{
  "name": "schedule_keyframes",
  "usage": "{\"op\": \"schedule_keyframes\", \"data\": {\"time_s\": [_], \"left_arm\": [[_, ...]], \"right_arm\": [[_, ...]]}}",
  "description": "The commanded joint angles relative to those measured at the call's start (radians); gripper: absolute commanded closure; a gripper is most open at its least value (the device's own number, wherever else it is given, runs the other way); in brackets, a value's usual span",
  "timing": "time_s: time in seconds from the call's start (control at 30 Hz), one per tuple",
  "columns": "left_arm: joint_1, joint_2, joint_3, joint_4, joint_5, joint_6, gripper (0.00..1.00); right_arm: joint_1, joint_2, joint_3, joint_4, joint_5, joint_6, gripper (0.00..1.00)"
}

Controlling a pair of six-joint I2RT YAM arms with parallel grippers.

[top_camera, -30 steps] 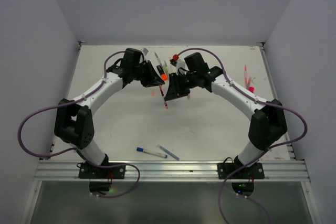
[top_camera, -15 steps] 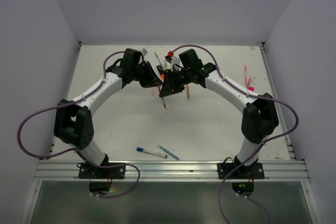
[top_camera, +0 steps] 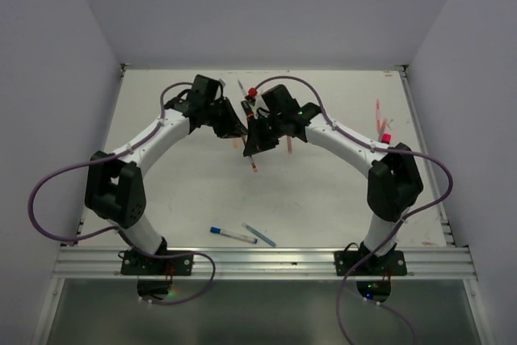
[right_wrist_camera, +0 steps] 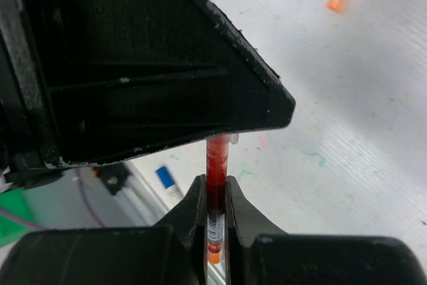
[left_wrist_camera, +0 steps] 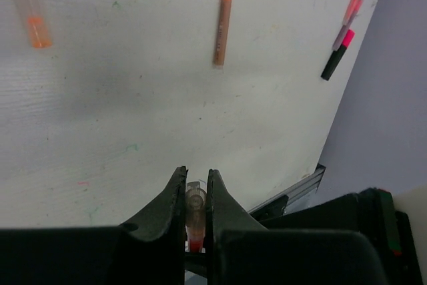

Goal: Open the pen caps

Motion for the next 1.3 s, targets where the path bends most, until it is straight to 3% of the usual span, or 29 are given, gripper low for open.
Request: {"op": "schedule_keyframes", "data": {"time_s": [0.0, 0.1, 0.17, 0.23, 0.37, 0.43, 0.6, 0.87, 1.27], "left_arm": [[0.008, 0.043, 0.152, -0.136, -0.050, -0.045, 1.00], [0.008, 0.089, 0.254, -0.246, -0.221, -0.013, 1.00], [0.013, 0.087, 0.248, -0.221, -0.292, 0.003, 1.00], [0.030, 0.081, 0.205, -0.188, -0.271, 0.006, 1.00], [0.047, 0.012, 0.050, 0.045, -0.131, 0.012, 1.00], [0.044, 0.032, 0.055, 0.008, -0.113, 0.070, 1.00], [-0.013, 0.046, 0.003, -0.138, -0.221, 0.154, 1.00], [-0.114, 0.132, -0.065, -0.203, -0.266, 0.162, 1.00], [-0.136, 0.248, -0.056, -0.230, -0.378, 0.191, 1.00]], "right_arm": [[0.084, -0.071, -0.038, -0.088, 0.264, -0.066, 1.00], [0.134, -0.142, -0.134, -0.090, 0.349, -0.060, 1.00], [0.154, -0.162, -0.202, -0.088, 0.347, -0.049, 1.00], [0.154, -0.206, -0.274, -0.051, 0.314, -0.029, 1.00], [0.131, -0.223, -0.300, -0.011, 0.205, -0.015, 1.00], [0.097, -0.217, -0.296, -0.014, 0.234, 0.000, 1.00], [-0.082, -0.124, -0.234, -0.085, 0.250, -0.020, 1.00], [-0.119, 0.008, -0.197, -0.106, 0.386, -0.025, 1.00], [-0.127, 0.008, -0.291, -0.088, 0.478, -0.021, 1.00]]}}
